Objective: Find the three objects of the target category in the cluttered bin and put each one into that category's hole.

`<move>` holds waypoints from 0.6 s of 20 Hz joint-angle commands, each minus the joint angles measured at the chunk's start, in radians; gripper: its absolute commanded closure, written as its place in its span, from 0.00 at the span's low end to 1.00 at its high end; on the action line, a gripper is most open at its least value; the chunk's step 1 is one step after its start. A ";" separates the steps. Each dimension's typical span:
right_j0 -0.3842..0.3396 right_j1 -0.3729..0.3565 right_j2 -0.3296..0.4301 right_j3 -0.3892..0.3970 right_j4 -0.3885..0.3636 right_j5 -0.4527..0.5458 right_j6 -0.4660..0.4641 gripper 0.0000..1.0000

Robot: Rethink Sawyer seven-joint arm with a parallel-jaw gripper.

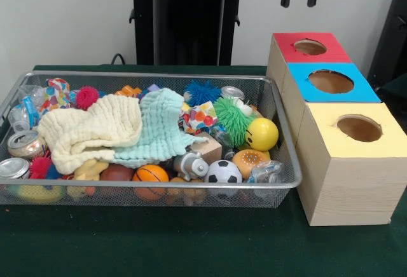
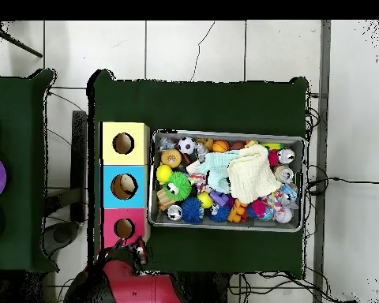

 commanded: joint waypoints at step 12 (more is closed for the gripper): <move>-0.118 0.119 0.003 -0.133 -0.035 0.082 0.081 0.00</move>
